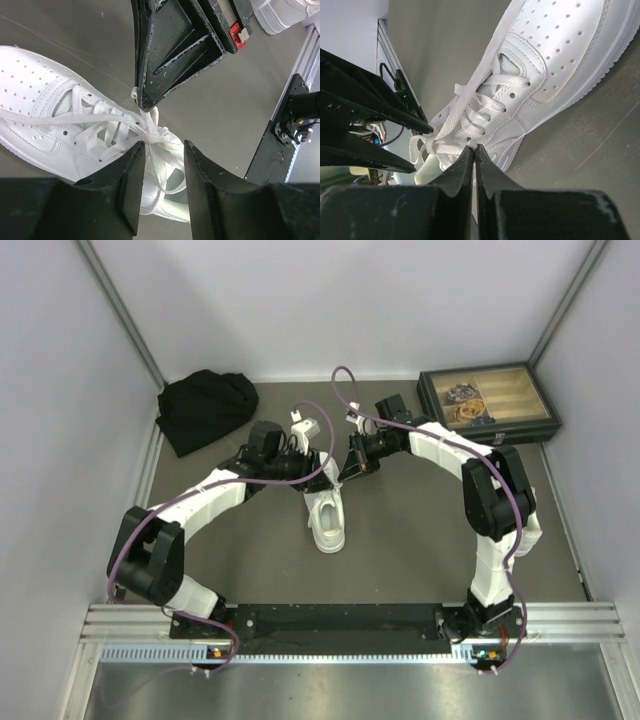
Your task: Tie the shoes
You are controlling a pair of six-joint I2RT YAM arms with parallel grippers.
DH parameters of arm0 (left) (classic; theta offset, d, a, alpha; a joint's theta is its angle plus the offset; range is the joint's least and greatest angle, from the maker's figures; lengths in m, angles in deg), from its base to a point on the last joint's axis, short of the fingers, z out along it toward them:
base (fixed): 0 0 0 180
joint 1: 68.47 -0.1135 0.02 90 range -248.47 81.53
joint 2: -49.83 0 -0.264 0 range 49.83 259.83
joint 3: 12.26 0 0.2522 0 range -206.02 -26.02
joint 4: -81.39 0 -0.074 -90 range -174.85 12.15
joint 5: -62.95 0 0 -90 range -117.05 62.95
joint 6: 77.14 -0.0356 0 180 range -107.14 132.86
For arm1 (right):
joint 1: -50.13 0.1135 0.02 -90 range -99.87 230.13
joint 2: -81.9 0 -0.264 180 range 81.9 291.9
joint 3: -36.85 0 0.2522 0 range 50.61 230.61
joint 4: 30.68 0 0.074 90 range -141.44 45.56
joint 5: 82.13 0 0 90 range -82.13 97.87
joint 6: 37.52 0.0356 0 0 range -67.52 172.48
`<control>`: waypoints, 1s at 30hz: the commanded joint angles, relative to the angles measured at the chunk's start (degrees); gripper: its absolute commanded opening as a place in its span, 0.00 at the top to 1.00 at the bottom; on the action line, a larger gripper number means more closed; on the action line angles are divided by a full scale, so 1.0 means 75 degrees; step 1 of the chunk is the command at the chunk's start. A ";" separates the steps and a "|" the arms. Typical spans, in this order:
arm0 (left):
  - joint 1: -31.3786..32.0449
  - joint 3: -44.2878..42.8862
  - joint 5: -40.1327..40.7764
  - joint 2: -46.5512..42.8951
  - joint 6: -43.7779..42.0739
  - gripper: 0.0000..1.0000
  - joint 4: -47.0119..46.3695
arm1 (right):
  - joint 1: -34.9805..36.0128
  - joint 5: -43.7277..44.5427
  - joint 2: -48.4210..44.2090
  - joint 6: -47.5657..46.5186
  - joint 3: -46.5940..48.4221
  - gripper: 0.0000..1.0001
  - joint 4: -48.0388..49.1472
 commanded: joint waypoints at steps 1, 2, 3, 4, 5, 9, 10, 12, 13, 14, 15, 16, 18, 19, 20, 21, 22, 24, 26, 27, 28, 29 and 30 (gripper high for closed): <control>0.0026 -0.0263 -0.0134 -0.0005 -0.0087 0.59 0.0011 | -0.0007 -0.0122 -0.0200 -0.0073 0.0019 1.00 0.0219; 0.0037 -0.0263 -0.0122 0.0006 -0.0099 0.60 0.0046 | -0.0018 -0.0111 -0.0177 -0.0073 0.0019 1.00 0.0219; 0.0026 -0.0263 -0.0076 0.0006 -0.0111 0.60 0.0058 | -0.0007 -0.0134 -0.0189 -0.0073 0.0019 1.00 0.0219; 0.0037 -0.0286 -0.0064 0.0053 -0.0134 0.61 0.0069 | -0.0007 -0.0134 -0.0189 -0.0085 0.0007 1.00 0.0208; 0.0026 -0.0310 -0.0064 0.0088 -0.0123 0.61 0.0139 | -0.0007 -0.0134 -0.0177 -0.0085 0.0007 1.00 0.0208; 0.0037 -0.0404 0.0030 0.0182 -0.0134 0.62 0.0198 | -0.0007 -0.0134 -0.0189 -0.0085 -0.0004 1.00 0.0219; 0.0037 -0.0427 0.0030 0.0182 -0.0169 0.65 0.0222 | -0.0018 -0.0134 -0.0189 -0.0096 -0.0005 1.00 0.0208; 0.0038 -0.0439 0.0042 0.0194 -0.0204 0.71 0.0280 | -0.0007 -0.0122 -0.0200 -0.0108 -0.0004 1.00 0.0208; 0.0037 -0.0439 0.0065 0.0159 -0.0251 0.73 0.0281 | -0.0018 -0.0134 -0.0201 -0.0097 -0.0005 1.00 0.0219; 0.0037 -0.0427 0.0077 0.0124 -0.0263 0.81 0.0281 | -0.0007 -0.0134 -0.0212 -0.0096 -0.0016 1.00 0.0231; 0.0037 -0.0392 0.0054 0.0089 -0.0240 0.84 0.0199 | -0.0007 -0.0122 -0.0212 -0.0096 -0.0016 1.00 0.0231; 0.0037 -0.0369 0.0042 0.0019 -0.0217 0.86 0.0152 | -0.0007 -0.0122 -0.0212 -0.0108 -0.0016 1.00 0.0219; 0.0002 -0.0299 -0.0133 -0.0087 -0.0147 0.94 0.0000 | -0.0007 -0.0122 -0.0212 -0.0108 -0.0005 1.00 0.0231; 0.0002 -0.0287 -0.0203 -0.0111 -0.0123 0.96 -0.0036 | -0.0007 -0.0122 -0.0212 -0.0108 0.0007 1.00 0.0243; -0.0009 -0.0263 -0.0274 -0.0157 -0.0088 1.00 -0.0071 | -0.0007 -0.0122 -0.0212 -0.0108 0.0019 1.00 0.0254; -0.0056 -0.0240 -0.0321 -0.0216 -0.0029 1.00 -0.0083 | -0.0007 -0.0111 -0.0224 -0.0108 0.0030 1.00 0.0243; -0.0068 -0.0240 -0.0321 -0.0251 -0.0029 1.00 -0.0071 | -0.0007 -0.0122 -0.0224 -0.0108 0.0042 1.00 0.0254; -0.0161 -0.0205 -0.0298 -0.0345 -0.0017 1.00 -0.0059 | -0.0018 -0.0111 -0.0259 -0.0143 0.0042 1.00 0.0219; -0.0197 -0.0204 -0.0228 -0.0392 -0.0087 1.00 0.0069 | -0.0007 -0.0099 -0.0294 -0.0190 0.0054 1.00 0.0161; -0.0267 -0.0216 -0.0216 -0.0439 -0.0169 1.00 0.0128 | -0.0030 -0.0099 -0.0329 -0.0225 0.0066 1.00 0.0126; -0.0302 -0.0239 -0.0216 -0.0439 -0.0227 1.00 0.0325 | -0.0042 -0.0099 -0.0364 -0.0249 0.0054 1.00 0.0102; -0.0337 -0.0274 -0.0193 -0.0428 -0.0298 1.00 0.0432 | -0.0065 -0.0099 -0.0399 -0.0260 0.0054 1.00 0.0079; -0.0384 -0.0286 -0.0123 -0.0462 -0.0438 1.00 0.0537 | -0.0135 -0.0099 -0.0423 -0.0261 0.0031 1.00 0.0067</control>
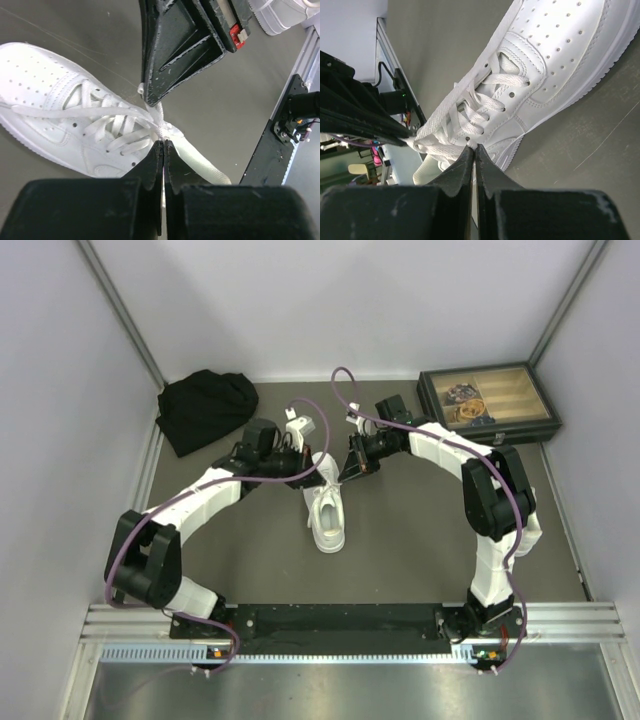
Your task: Tie the shoes
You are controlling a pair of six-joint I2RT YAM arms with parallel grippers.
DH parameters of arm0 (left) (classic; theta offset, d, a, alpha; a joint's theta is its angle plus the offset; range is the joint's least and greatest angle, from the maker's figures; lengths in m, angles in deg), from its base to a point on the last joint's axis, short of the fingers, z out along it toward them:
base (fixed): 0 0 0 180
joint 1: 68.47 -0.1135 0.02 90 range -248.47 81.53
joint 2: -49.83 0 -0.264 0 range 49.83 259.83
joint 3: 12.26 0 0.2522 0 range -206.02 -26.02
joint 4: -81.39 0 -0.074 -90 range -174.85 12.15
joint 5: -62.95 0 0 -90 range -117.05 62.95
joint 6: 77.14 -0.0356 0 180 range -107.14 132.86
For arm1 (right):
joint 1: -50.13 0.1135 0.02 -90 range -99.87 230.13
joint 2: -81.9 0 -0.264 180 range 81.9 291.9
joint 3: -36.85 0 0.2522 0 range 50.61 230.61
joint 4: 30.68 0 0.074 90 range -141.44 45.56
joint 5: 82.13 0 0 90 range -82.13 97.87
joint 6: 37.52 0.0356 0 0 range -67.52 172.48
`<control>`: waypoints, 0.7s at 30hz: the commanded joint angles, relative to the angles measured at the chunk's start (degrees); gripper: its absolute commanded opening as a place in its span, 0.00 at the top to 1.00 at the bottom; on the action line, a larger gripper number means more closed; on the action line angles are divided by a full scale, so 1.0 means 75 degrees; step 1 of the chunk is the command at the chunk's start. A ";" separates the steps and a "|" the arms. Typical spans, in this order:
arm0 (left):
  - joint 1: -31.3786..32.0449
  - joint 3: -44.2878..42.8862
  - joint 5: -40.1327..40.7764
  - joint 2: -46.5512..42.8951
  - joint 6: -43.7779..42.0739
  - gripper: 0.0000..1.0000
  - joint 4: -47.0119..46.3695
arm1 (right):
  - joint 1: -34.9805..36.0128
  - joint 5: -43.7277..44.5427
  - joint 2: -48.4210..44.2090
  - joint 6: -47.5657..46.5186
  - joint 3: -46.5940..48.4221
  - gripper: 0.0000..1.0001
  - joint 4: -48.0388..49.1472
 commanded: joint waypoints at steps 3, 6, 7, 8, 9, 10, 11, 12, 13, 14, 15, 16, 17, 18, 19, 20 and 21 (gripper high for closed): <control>-0.0253 -0.0150 0.0029 -0.0387 -0.0548 1.00 0.0414 | -0.0281 -0.0090 -0.0552 -0.0199 -0.0040 1.00 0.0047; -0.0289 -0.0126 -0.0017 -0.0399 -0.0688 1.00 0.0601 | -0.0364 -0.0137 -0.0646 -0.0188 -0.0110 1.00 0.0047; -0.0277 -0.0103 -0.0052 -0.0399 -0.0712 1.00 0.0648 | -0.0387 -0.0148 -0.0657 -0.0188 -0.0145 1.00 0.0035; -0.0300 -0.0079 -0.0087 -0.0410 -0.0793 1.00 0.0672 | -0.0387 -0.0160 -0.0681 -0.0199 -0.0157 1.00 0.0023; -0.0312 -0.0079 -0.0088 -0.0399 -0.0840 1.00 0.0788 | -0.0399 -0.0172 -0.0693 -0.0211 -0.0169 1.00 0.0000; -0.0312 -0.0079 -0.0088 -0.0410 -0.0876 1.00 0.0824 | -0.0411 -0.0160 -0.0716 -0.0223 -0.0215 1.00 0.0011; -0.0347 -0.0068 -0.0111 -0.0411 -0.0969 1.00 0.0848 | -0.0422 -0.0149 -0.0751 -0.0234 -0.0239 1.00 0.0000; -0.0359 -0.0067 -0.0099 -0.0422 -0.1028 1.00 0.0975 | -0.0423 -0.0137 -0.0786 -0.0246 -0.0262 1.00 -0.0012; -0.0382 -0.0079 -0.0111 -0.0422 -0.1110 1.00 0.1035 | -0.0446 -0.0125 -0.0798 -0.0246 -0.0297 1.00 -0.0012; -0.0441 -0.0091 -0.0123 -0.0434 -0.1215 1.00 0.1093 | -0.0469 -0.0114 -0.0821 -0.0258 -0.0321 1.00 -0.0024; -0.0476 -0.0091 -0.0146 -0.0422 -0.1297 1.00 0.1187 | -0.0481 -0.0113 -0.0845 -0.0258 -0.0321 1.00 -0.0024; -0.0511 -0.0102 -0.0181 -0.0422 -0.1298 1.00 0.1257 | -0.0504 -0.0113 -0.0857 -0.0258 -0.0356 1.00 -0.0035; -0.0570 -0.0137 -0.0170 -0.0422 -0.1542 1.00 0.1328 | -0.0551 -0.0079 -0.0880 -0.0258 -0.0356 1.00 -0.0036; -0.0593 -0.0149 -0.0193 -0.0422 -0.1602 1.00 0.1386 | -0.0575 -0.0067 -0.0903 -0.0281 -0.0368 1.00 -0.0059; -0.0628 -0.0161 -0.0205 -0.0422 -0.1672 1.00 0.1515 | -0.0586 -0.0043 -0.0927 -0.0293 -0.0380 1.00 -0.0059; -0.0675 -0.0173 -0.0228 -0.0434 -0.1812 1.00 0.1585 | -0.0633 0.0015 -0.0939 -0.0305 -0.0391 1.00 -0.0082; -0.0699 -0.0173 -0.0240 -0.0446 -0.1872 1.00 0.1644 | -0.0680 0.0027 -0.0950 -0.0316 -0.0415 1.00 -0.0059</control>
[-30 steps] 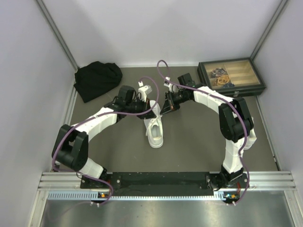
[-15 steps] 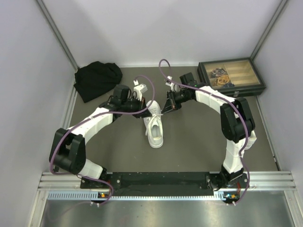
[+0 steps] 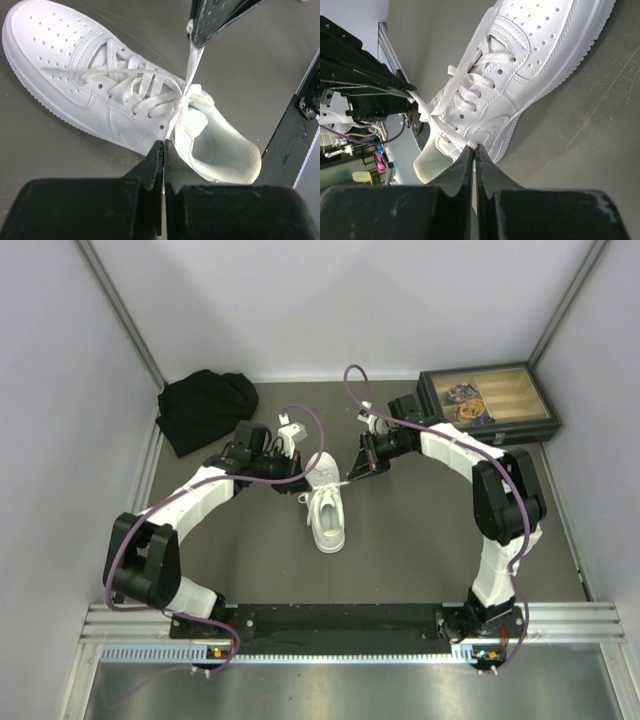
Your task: Tie the shoes
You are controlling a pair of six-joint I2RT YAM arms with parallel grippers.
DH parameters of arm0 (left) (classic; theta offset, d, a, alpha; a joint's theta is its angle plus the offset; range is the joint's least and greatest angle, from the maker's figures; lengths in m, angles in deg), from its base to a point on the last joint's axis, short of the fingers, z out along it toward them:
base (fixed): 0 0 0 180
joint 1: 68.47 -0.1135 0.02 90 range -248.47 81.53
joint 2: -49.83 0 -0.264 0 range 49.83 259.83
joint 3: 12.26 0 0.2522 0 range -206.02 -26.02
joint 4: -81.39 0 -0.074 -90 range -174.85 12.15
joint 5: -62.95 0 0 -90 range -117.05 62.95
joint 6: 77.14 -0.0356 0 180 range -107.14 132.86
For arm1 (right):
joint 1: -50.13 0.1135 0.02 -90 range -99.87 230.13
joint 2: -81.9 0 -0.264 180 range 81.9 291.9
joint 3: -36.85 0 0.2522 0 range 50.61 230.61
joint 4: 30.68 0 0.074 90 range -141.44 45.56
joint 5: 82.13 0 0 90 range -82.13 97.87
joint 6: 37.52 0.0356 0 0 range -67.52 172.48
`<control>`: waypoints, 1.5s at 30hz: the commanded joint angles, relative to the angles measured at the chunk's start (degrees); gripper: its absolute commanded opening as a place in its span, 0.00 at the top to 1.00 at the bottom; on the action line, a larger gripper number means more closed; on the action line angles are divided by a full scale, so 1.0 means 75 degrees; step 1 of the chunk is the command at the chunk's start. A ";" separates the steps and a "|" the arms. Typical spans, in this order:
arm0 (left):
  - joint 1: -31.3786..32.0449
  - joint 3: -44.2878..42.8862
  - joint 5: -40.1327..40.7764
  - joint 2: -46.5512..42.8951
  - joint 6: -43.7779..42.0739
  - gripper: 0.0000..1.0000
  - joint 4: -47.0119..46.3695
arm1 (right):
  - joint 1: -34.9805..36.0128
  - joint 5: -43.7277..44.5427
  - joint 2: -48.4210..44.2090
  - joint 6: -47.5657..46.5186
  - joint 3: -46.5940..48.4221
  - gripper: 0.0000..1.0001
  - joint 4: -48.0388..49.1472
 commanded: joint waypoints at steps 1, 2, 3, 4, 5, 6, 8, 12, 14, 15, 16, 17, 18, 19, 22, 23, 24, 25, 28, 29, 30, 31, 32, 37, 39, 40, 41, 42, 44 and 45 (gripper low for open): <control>-0.0186 -0.0173 -0.0187 -0.0347 -0.0660 1.00 0.0490 | -0.0290 0.0088 -0.0551 -0.0188 -0.0027 1.00 0.0066; -0.0198 -0.0173 -0.0199 -0.0370 -0.0834 1.00 0.0572 | -0.0302 0.0088 -0.0551 -0.0200 -0.0039 1.00 0.0031; -0.0210 -0.0173 -0.0246 -0.0382 -0.0917 1.00 0.0631 | -0.0348 0.0100 -0.0551 -0.0235 -0.0027 1.00 0.0020; -0.0210 -0.0161 -0.0258 -0.0393 -0.0976 1.00 0.0678 | -0.0360 0.0123 -0.0563 -0.0258 -0.0027 1.00 -0.0015; -0.0233 -0.0150 -0.0281 -0.0405 -0.1104 1.00 0.0795 | -0.0360 0.0182 -0.0575 -0.0282 -0.0027 1.00 -0.0039; -0.0245 -0.0149 -0.0339 -0.0394 -0.1187 1.00 0.0854 | -0.0395 0.0205 -0.0575 -0.0328 -0.0062 1.00 -0.0051; -0.0303 -0.0126 -0.0363 -0.0417 -0.1316 1.00 0.0959 | -0.0442 0.0287 -0.0598 -0.0352 -0.0086 1.00 -0.0039; -0.0385 -0.0103 -0.0352 -0.0370 -0.1492 1.00 0.1135 | -0.0513 0.0428 -0.0610 -0.0376 -0.0086 1.00 -0.0086; -0.0409 -0.0091 -0.0363 -0.0347 -0.1597 1.00 0.1217 | -0.0548 0.0486 -0.0610 -0.0411 -0.0074 1.00 -0.0098; -0.0421 -0.0079 -0.0363 -0.0347 -0.1621 1.00 0.1264 | -0.0548 0.0499 -0.0610 -0.0422 -0.0063 1.00 -0.0098; -0.0432 -0.0044 -0.0340 -0.0335 -0.1679 1.00 0.1276 | -0.0548 0.0533 -0.0610 -0.0434 -0.0051 1.00 -0.0121; -0.0432 -0.0021 -0.0317 -0.0323 -0.1703 1.00 0.1276 | -0.0559 0.0557 -0.0610 -0.0457 -0.0062 1.00 -0.0121; -0.0432 0.0003 -0.0293 -0.0323 -0.1738 1.00 0.1288 | -0.0571 0.0569 -0.0598 -0.0469 -0.0074 1.00 -0.0121; -0.0444 0.0038 -0.0258 -0.0323 -0.1785 1.00 0.1300 | -0.0560 0.0639 -0.0610 -0.0481 -0.0074 1.00 -0.0110; -0.0456 0.0073 -0.0246 -0.0312 -0.1832 1.00 0.1300 | -0.0583 0.0756 -0.0633 -0.0493 -0.0133 1.00 -0.0098; -0.0456 0.0085 -0.0258 -0.0300 -0.1844 1.00 0.1311 | -0.0595 0.0768 -0.0645 -0.0481 -0.0156 1.00 -0.0063; -0.0456 0.0085 -0.0281 -0.0300 -0.1855 1.00 0.1288 | -0.0595 0.0768 -0.0634 -0.0470 -0.0168 1.00 -0.0051; -0.0456 0.0097 -0.0293 -0.0288 -0.1844 1.00 0.1265 | -0.0606 0.0733 -0.0645 -0.0458 -0.0168 1.00 -0.0028; -0.0456 0.0085 -0.0363 -0.0253 -0.1797 1.00 0.1171 | -0.0583 0.0663 -0.0692 -0.0388 -0.0203 1.00 0.0054; -0.0456 0.0085 -0.0363 -0.0241 -0.1797 1.00 0.1171 | -0.0595 0.0686 -0.0704 -0.0376 -0.0203 1.00 0.0089; -0.0456 0.0073 -0.0375 -0.0230 -0.1832 1.00 0.1182 | -0.0595 0.0709 -0.0704 -0.0387 -0.0203 1.00 0.0078; -0.0456 0.0085 -0.0375 -0.0229 -0.1844 1.00 0.1194 | -0.0606 0.0814 -0.0739 -0.0364 -0.0203 1.00 0.0101; -0.0456 0.0085 -0.0375 -0.0229 -0.1867 1.00 0.1206 | -0.0606 0.0838 -0.0751 -0.0329 -0.0250 1.00 0.0159; -0.0456 0.0097 -0.0375 -0.0206 -0.1996 1.00 0.1323 | -0.0606 0.1072 -0.0868 -0.0247 -0.0320 1.00 0.0265; -0.0456 0.0120 -0.0375 -0.0194 -0.2031 1.00 0.1358 | -0.0606 0.1108 -0.0880 -0.0270 -0.0344 1.00 0.0301; -0.0456 0.0120 -0.0364 -0.0206 -0.2055 1.00 0.1358 | -0.0606 0.1143 -0.0880 -0.0305 -0.0355 1.00 0.0289; -0.0467 0.0132 -0.0352 -0.0206 -0.2078 1.00 0.1370 | -0.0606 0.1178 -0.0880 -0.0340 -0.0344 1.00 0.0277; -0.0456 0.0143 -0.0352 -0.0194 -0.2101 1.00 0.1382 | -0.0606 0.1190 -0.0880 -0.0399 -0.0344 1.00 0.0266; -0.0456 0.0144 -0.0340 -0.0194 -0.2137 1.00 0.1405 | -0.0606 0.1283 -0.0868 -0.0516 -0.0320 1.00 0.0207; -0.0456 0.0144 -0.0340 -0.0160 -0.2148 1.00 0.1405 | -0.0606 0.1295 -0.0879 -0.0540 -0.0320 1.00 0.0195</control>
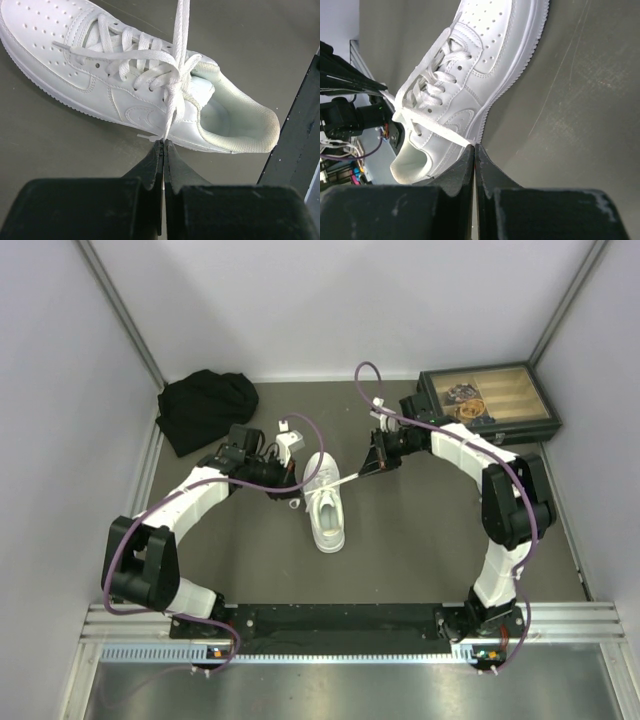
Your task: Tie the shoes
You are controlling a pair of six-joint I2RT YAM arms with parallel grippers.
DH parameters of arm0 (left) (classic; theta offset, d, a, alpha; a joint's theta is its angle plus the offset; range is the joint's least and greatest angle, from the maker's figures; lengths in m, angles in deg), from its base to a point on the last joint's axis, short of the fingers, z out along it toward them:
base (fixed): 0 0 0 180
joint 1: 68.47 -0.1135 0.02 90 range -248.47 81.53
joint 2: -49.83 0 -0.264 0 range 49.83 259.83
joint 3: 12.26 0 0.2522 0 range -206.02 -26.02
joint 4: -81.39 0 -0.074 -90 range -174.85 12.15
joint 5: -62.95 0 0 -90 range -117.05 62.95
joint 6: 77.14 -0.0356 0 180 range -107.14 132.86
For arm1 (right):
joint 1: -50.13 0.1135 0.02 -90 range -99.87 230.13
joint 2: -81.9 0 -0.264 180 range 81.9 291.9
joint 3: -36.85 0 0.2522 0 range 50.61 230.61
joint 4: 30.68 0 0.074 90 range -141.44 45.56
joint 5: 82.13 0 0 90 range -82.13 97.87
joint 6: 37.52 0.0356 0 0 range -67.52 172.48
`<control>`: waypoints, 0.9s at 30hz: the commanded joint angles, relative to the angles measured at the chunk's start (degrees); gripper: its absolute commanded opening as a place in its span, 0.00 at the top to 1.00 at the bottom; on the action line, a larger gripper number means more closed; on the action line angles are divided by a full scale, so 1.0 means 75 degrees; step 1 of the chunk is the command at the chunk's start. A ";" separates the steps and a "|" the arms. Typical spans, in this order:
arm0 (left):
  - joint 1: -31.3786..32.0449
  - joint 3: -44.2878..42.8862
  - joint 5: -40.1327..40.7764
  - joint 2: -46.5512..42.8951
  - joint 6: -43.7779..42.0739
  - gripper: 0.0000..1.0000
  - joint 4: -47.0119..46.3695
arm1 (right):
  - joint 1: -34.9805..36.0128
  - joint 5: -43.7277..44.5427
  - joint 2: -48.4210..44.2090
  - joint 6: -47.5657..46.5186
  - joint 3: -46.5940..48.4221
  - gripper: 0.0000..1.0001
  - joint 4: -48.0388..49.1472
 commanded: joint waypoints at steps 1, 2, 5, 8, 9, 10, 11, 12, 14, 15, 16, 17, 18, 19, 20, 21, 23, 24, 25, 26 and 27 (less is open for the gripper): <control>-0.0100 0.0114 0.0059 -0.0031 -0.0248 1.00 0.0461 | -0.0213 0.0512 -0.0445 -0.0336 -0.0017 1.00 0.0184; -0.0100 0.0114 0.0071 -0.0043 -0.0260 1.00 0.0461 | -0.0213 0.0523 -0.0434 -0.0347 0.0006 1.00 0.0172; -0.0100 0.0126 0.0071 -0.0007 -0.0295 1.00 0.0461 | -0.0213 0.0605 -0.0434 -0.0406 -0.0006 1.00 0.0137; -0.0100 0.0126 0.0059 0.0027 -0.0307 1.00 0.0414 | -0.0213 0.0535 -0.0422 -0.0395 -0.0017 1.00 0.0160; -0.0089 0.0126 0.0013 0.0039 -0.0249 1.00 0.0356 | -0.0225 0.0419 -0.0422 -0.0383 -0.0017 1.00 0.0172; -0.0089 0.0114 -0.0034 0.0039 -0.0237 1.00 0.0298 | -0.0201 0.0337 -0.0399 -0.0394 -0.0006 1.00 0.0172; -0.0089 0.0068 -0.0151 0.0086 -0.0225 1.00 0.0251 | -0.0190 0.0255 -0.0398 -0.0394 0.0006 1.00 0.0218; -0.0089 0.0044 -0.0244 0.0133 -0.0202 0.99 0.0250 | -0.0190 -0.0001 -0.0375 -0.0394 0.0006 1.00 0.0253; -0.0088 -0.0049 -0.0397 0.0180 -0.0190 0.83 0.0192 | -0.0190 -0.0284 -0.0363 -0.0359 0.0053 0.98 0.0289; -0.0089 -0.0050 -0.0491 0.0110 -0.0143 0.76 0.0110 | -0.0190 -0.0482 -0.0375 -0.0348 0.0053 0.94 0.0300; -0.0089 -0.0050 -0.0480 0.0063 -0.0097 0.66 0.0028 | -0.0190 -0.0531 -0.0421 -0.0371 0.0088 0.92 0.0289; -0.0089 -0.0026 -0.0480 -0.0007 -0.0003 0.62 -0.0239 | -0.0190 -0.0555 -0.0468 -0.0394 0.0100 0.86 0.0266; -0.0100 -0.0038 -0.0433 -0.0124 0.0172 0.58 -0.0335 | -0.0190 -0.0566 -0.0504 -0.0418 0.0123 0.82 0.0207; -0.0100 -0.0061 -0.0433 -0.0159 0.0255 0.52 -0.0417 | -0.0190 -0.0590 -0.0539 -0.0569 0.0205 0.77 0.0114; -0.0112 -0.0131 -0.0398 -0.0218 0.0325 0.49 -0.0499 | -0.0190 -0.0590 -0.0643 -0.0651 0.0263 0.67 0.0032; -0.0112 -0.0190 -0.0351 -0.0334 0.0500 0.46 -0.0686 | -0.0190 -0.0578 -0.0714 -0.0745 0.0322 0.61 -0.0062; -0.0147 -0.0388 -0.0164 -0.0429 0.0782 0.40 -0.0886 | -0.0201 -0.0508 -0.0959 -0.1155 0.0580 0.43 -0.0460; -0.0170 -0.0482 -0.0105 -0.0487 0.1015 0.37 -0.0991 | -0.0190 -0.0369 -0.1077 -0.1307 0.0662 0.36 -0.0600; -0.0194 -0.0588 0.0092 -0.0500 0.1156 0.33 -0.1050 | -0.0190 -0.0251 -0.1194 -0.1541 0.0813 0.29 -0.0811; -0.0217 -0.0832 0.0176 -0.0523 0.1309 0.21 -0.1097 | -0.0190 -0.0122 -0.1335 -0.1856 0.0884 0.20 -0.0929; -0.0299 -0.0974 0.0269 -0.0523 0.1600 0.16 -0.1132 | -0.0190 0.0169 -0.1626 -0.2033 0.0931 0.17 -0.1000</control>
